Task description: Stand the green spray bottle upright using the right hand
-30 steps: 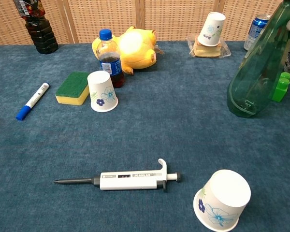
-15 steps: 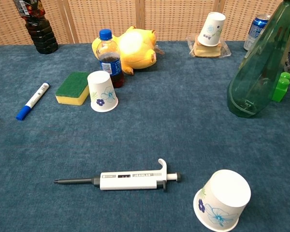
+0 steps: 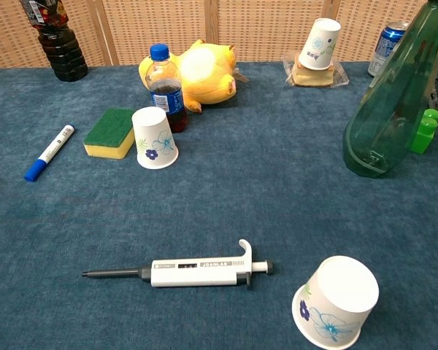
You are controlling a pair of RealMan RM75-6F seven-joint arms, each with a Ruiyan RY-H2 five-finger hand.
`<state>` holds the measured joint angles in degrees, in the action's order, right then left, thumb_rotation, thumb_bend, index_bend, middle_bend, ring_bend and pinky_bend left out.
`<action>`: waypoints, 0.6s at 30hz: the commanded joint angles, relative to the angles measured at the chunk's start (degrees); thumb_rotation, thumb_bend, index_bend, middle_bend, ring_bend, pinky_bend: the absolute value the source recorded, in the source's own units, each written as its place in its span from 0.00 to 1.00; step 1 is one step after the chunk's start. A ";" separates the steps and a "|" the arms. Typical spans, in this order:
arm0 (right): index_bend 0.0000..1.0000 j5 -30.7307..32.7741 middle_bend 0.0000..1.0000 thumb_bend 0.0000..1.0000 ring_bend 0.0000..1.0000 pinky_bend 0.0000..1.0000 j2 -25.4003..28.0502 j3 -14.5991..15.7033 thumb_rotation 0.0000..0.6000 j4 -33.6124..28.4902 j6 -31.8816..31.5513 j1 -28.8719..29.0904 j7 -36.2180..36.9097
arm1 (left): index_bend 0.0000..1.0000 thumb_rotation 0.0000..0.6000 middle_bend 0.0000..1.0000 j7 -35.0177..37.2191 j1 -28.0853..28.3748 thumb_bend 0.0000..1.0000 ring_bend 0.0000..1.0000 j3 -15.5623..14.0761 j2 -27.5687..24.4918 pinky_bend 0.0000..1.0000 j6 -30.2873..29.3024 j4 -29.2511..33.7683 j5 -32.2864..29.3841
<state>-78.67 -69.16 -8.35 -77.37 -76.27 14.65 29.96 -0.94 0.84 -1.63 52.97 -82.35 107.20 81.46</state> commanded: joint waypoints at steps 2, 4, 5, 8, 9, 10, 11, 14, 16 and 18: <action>0.32 2.66 0.37 0.37 0.16 0.18 3.53 1.68 1.00 -3.69 -0.55 -2.38 -15.79 | 0.33 0.87 0.28 0.98 -1.01 0.24 0.23 -0.63 0.24 0.33 -1.16 -0.03 0.98; 0.32 3.64 0.37 0.37 0.16 0.18 4.60 1.94 1.00 -5.82 -0.94 -3.07 -20.49 | 0.33 0.87 0.28 1.68 -1.66 0.24 0.23 -1.02 0.36 0.33 -1.90 -0.09 1.60; 0.32 3.97 0.37 0.37 0.16 0.18 4.96 2.03 1.00 -6.56 -1.29 -3.37 -22.49 | 0.33 0.88 0.28 1.95 -1.91 0.24 0.23 -1.19 0.41 0.33 -2.16 -0.13 1.85; 0.32 4.71 0.37 0.36 0.14 0.15 5.61 2.03 1.00 -8.56 -3.11 -4.42 -27.76 | 0.33 0.88 0.28 3.08 -2.61 0.24 0.23 -1.61 0.65 0.33 -2.87 -0.30 2.60; 0.32 4.93 0.37 0.36 0.14 0.15 5.81 2.02 1.00 -9.15 -3.59 -4.75 -28.89 | 0.33 0.88 0.28 3.45 -2.78 0.24 0.23 -1.67 0.76 0.33 -3.07 -0.35 2.76; 0.32 5.22 0.37 0.35 0.13 0.14 6.04 2.02 1.00 -9.76 -3.99 -5.08 -29.94 | 0.33 0.88 0.28 3.74 -2.94 0.24 0.23 -1.74 0.86 0.33 -3.22 -0.41 2.86; 0.32 5.60 0.37 0.35 0.12 0.14 6.34 2.10 1.00 -10.35 -4.49 -5.56 -31.09 | 0.33 0.88 0.28 3.90 -3.16 0.24 0.23 -1.96 0.94 0.33 -3.33 -0.47 3.10; 0.32 6.48 0.37 0.35 0.11 0.13 7.17 2.21 1.00 -12.74 -5.20 -6.66 -33.05 | 0.33 0.88 0.28 4.13 -3.88 0.24 0.23 -2.56 0.97 0.33 -3.91 -0.84 3.83; 0.32 6.72 0.37 0.35 0.10 0.13 7.38 2.20 1.00 -13.62 -5.27 -7.00 -33.49 | 0.33 0.88 0.28 4.42 -4.16 0.24 0.23 -2.60 0.95 0.34 -4.21 -1.00 3.83; 0.31 6.70 0.37 0.35 0.10 0.12 7.46 2.14 1.00 -14.18 -5.44 -7.29 -33.60 | 0.33 0.88 0.28 4.62 -4.41 0.24 0.23 -2.57 0.93 0.34 -4.54 -1.25 3.89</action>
<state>-72.04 -61.79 -6.22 -91.40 -81.58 7.49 -3.51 3.63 -3.53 -4.20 53.90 -86.85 106.00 85.33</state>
